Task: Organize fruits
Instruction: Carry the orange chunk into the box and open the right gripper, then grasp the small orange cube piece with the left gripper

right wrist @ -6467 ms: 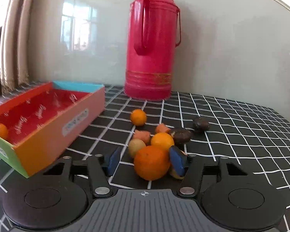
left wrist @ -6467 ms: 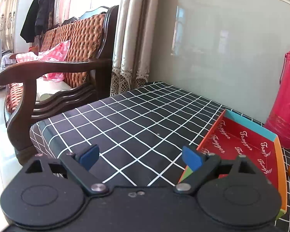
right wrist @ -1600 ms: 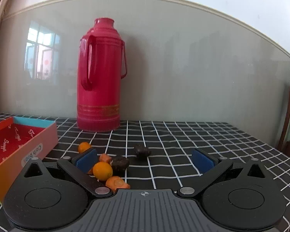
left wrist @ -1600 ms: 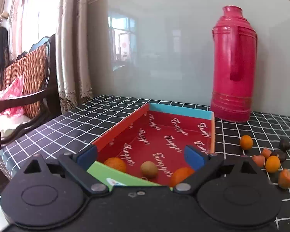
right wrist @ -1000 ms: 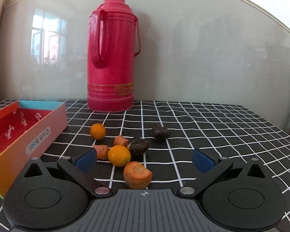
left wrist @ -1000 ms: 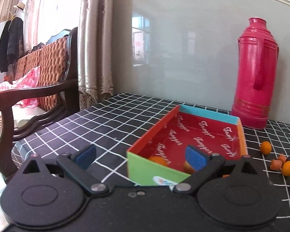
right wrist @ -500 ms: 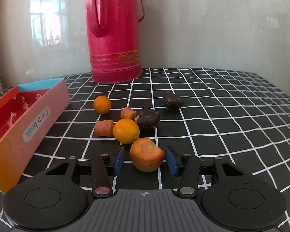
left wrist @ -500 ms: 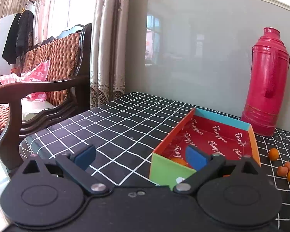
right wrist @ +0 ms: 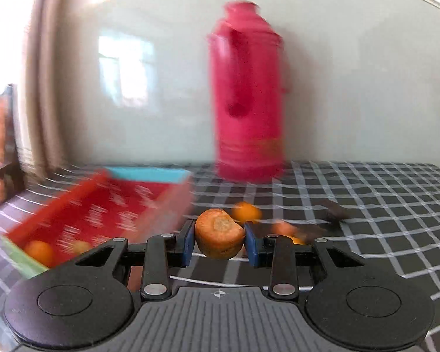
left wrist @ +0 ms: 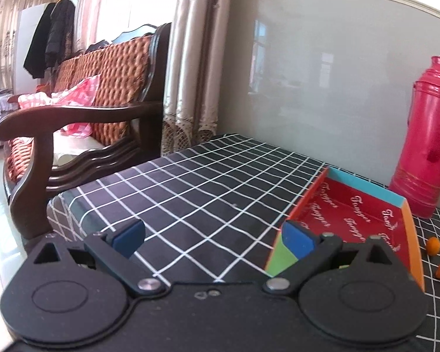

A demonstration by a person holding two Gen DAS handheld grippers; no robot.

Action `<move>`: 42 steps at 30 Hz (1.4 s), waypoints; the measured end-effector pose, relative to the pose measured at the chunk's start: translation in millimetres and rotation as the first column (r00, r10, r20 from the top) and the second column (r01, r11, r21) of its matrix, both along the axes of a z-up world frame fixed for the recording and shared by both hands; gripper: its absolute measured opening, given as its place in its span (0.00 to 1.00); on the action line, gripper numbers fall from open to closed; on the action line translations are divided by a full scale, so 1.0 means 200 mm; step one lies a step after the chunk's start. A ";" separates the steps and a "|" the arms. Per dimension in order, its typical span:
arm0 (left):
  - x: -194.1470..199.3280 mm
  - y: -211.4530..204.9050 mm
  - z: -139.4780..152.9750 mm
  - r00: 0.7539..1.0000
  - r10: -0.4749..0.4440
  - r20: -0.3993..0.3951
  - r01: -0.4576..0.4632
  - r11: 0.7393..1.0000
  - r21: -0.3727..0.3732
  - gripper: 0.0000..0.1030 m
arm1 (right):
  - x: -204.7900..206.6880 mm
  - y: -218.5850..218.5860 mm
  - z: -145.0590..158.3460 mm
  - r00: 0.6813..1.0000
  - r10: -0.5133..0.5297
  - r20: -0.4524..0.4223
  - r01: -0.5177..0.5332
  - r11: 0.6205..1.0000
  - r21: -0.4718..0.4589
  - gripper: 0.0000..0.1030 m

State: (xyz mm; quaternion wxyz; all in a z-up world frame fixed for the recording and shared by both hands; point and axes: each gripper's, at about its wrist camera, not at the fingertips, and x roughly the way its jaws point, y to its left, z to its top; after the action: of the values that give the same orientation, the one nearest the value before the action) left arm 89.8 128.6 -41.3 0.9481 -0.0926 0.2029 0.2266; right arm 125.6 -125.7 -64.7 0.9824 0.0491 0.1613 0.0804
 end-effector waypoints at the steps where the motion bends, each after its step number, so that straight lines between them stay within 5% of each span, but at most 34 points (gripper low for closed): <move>1: -0.01 0.01 0.00 1.000 0.006 0.000 -0.006 1.000 -0.002 0.91 | -0.01 0.02 0.01 1.000 0.024 0.010 -0.024 1.000 0.008 0.35; 9: -0.04 0.07 0.00 0.999 0.032 -0.003 -0.032 0.999 0.006 0.91 | 0.00 0.27 0.01 0.981 0.193 -0.006 -0.193 0.981 -0.011 0.35; 16: -0.05 0.09 0.00 0.999 0.041 -0.007 -0.040 0.999 0.016 0.91 | -0.01 0.39 -0.02 0.970 0.243 -0.006 -0.243 0.968 -0.065 0.35; 18: -0.05 0.10 -0.01 0.999 0.043 -0.008 -0.043 0.999 0.014 0.91 | 0.00 0.40 -0.04 0.971 0.240 -0.018 -0.241 0.967 -0.082 0.53; 19: -0.05 0.10 -0.01 0.999 0.044 -0.008 -0.044 0.999 0.013 0.91 | -0.01 0.40 -0.03 0.967 0.253 -0.004 -0.253 0.964 -0.083 0.79; 20: -0.05 0.10 -0.01 0.999 0.043 -0.009 -0.043 0.999 0.012 0.91 | -0.03 0.40 -0.02 0.971 0.237 0.028 -0.234 0.968 -0.085 0.98; 21: -0.05 0.10 0.00 0.999 0.041 -0.010 -0.041 0.999 0.011 0.91 | -0.07 0.39 -0.01 0.977 0.195 0.083 -0.187 0.978 -0.090 1.00; 24: -0.04 0.08 0.00 0.999 0.036 -0.005 -0.036 0.999 0.019 0.91 | -0.13 0.35 0.03 0.975 0.135 0.177 -0.116 0.986 -0.118 1.00; 33: 0.00 -0.12 0.01 0.997 -0.073 0.010 0.073 0.996 0.052 0.91 | -0.13 0.10 0.03 0.980 -0.110 0.166 0.130 0.984 -0.117 1.00; 37: 0.02 -0.28 0.01 0.983 -0.179 0.033 0.176 0.981 0.079 0.91 | -0.12 -0.06 0.02 0.950 -0.269 0.159 0.288 0.950 -0.117 1.00; 42: 0.06 -0.52 0.01 0.942 -0.331 0.063 0.322 0.940 0.113 0.91 | -0.13 -0.29 0.00 0.874 -0.463 0.148 0.480 0.869 -0.118 1.00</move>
State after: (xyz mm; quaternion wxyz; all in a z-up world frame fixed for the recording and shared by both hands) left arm 100.9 24.1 -40.0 0.9835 -0.0186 0.1650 0.0721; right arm 99.3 -183.5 -64.6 0.9807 0.0079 0.0931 -0.1719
